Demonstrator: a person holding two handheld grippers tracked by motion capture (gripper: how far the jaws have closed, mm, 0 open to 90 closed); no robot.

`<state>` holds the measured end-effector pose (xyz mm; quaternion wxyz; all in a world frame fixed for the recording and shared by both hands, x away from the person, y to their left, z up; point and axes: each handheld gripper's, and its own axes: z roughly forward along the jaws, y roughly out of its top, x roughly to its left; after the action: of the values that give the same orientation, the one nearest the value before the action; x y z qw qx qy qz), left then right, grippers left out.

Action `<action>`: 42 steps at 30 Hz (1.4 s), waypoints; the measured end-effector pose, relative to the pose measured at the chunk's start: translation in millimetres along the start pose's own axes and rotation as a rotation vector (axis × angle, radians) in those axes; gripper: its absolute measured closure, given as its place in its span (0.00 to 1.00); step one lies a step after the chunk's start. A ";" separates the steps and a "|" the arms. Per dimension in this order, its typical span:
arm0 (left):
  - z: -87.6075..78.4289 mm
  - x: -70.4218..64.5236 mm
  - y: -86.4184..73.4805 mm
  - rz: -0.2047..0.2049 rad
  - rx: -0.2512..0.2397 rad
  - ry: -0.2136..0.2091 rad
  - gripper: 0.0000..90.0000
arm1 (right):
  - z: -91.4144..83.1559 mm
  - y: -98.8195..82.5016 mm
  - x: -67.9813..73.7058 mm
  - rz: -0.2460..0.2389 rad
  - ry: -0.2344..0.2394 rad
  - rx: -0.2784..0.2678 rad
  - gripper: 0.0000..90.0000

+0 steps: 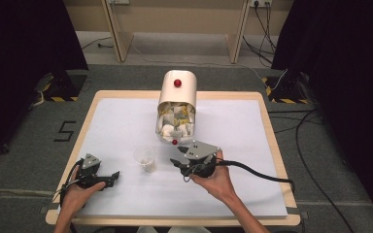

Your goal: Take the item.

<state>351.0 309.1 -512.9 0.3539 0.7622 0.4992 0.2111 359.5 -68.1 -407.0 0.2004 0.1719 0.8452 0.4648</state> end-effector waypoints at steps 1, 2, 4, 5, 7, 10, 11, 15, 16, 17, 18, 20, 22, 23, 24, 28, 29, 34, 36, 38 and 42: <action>0.0 0.0 0.0 0.000 0.000 0.000 0.10 | -0.7 -0.2 0.2 -0.006 -0.007 0.005 0.58; 0.1 -0.1 0.0 0.000 -0.001 0.000 0.10 | -1.1 -0.6 0.1 -0.011 -0.012 0.009 0.58; 0.0 0.0 0.0 0.000 0.000 0.000 0.10 | -2.2 -1.7 -0.3 -0.011 -0.019 0.016 0.57; 0.1 0.0 0.0 0.000 -0.001 0.000 0.10 | -2.9 -2.4 -0.6 -0.014 -0.022 0.018 0.57; 0.0 -0.1 0.0 0.000 -0.001 0.000 0.10 | -4.6 -3.5 -1.1 -0.021 -0.032 0.025 0.57; 0.0 0.0 0.0 0.000 0.000 0.000 0.10 | -6.5 -4.5 -1.7 -0.021 -0.039 0.028 0.56; 0.0 0.0 0.0 0.000 -0.001 0.000 0.10 | -7.7 -5.9 -2.6 -0.009 -0.036 0.021 0.57; 0.0 0.0 0.0 0.000 0.000 0.000 0.10 | -17.1 -19.7 -12.0 0.049 -0.061 0.020 0.56; 0.1 0.0 0.0 0.000 -0.001 0.000 0.10 | -18.8 -21.6 -12.3 0.052 -0.066 0.020 0.56; 0.1 0.0 0.0 0.000 0.000 0.000 0.10 | -21.0 -23.6 -12.4 0.048 -0.074 0.025 0.56; 0.1 -0.1 0.0 0.000 0.000 0.001 0.10 | -23.1 -25.5 -12.3 0.039 -0.089 0.032 0.56; 0.0 0.0 0.0 0.000 0.000 0.000 0.10 | -27.0 -29.9 -13.5 0.043 -0.103 0.037 0.56; 0.1 0.0 0.0 0.000 -0.001 0.000 0.10 | -29.7 -36.2 -16.4 0.056 -0.112 0.045 0.56; 0.0 0.0 0.0 0.000 0.000 0.000 0.10 | -30.3 -38.5 -17.4 0.066 -0.113 0.046 0.56; 0.0 0.0 0.0 0.000 0.000 0.000 0.10 | -30.7 -41.4 -19.4 0.074 -0.113 0.049 0.56; 0.0 0.0 0.0 0.000 0.000 0.000 0.10 | -32.0 -51.3 -25.1 0.098 -0.127 0.062 0.53; 0.0 0.0 0.0 0.000 0.000 -0.001 0.10 | -32.5 -53.3 -26.1 0.103 -0.130 0.069 0.51; 0.0 0.0 0.0 0.000 0.000 0.000 0.10 | -34.8 -66.0 -34.2 0.143 -0.144 0.088 0.46; 0.0 0.0 0.0 0.000 0.000 -0.001 0.10 | -36.4 -72.1 -37.5 0.164 -0.160 0.095 0.44; 0.0 0.0 0.0 0.000 0.000 0.000 0.10 | -38.4 -78.1 -40.8 0.183 -0.176 0.099 0.43; 0.0 0.0 0.0 0.000 0.000 0.000 0.10 | -42.6 -88.0 -44.8 0.210 -0.202 0.105 0.42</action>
<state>351.0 309.1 -512.9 0.3541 0.7621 0.4993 0.2109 367.7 -164.8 -453.4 0.2254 0.3155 0.8212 0.4186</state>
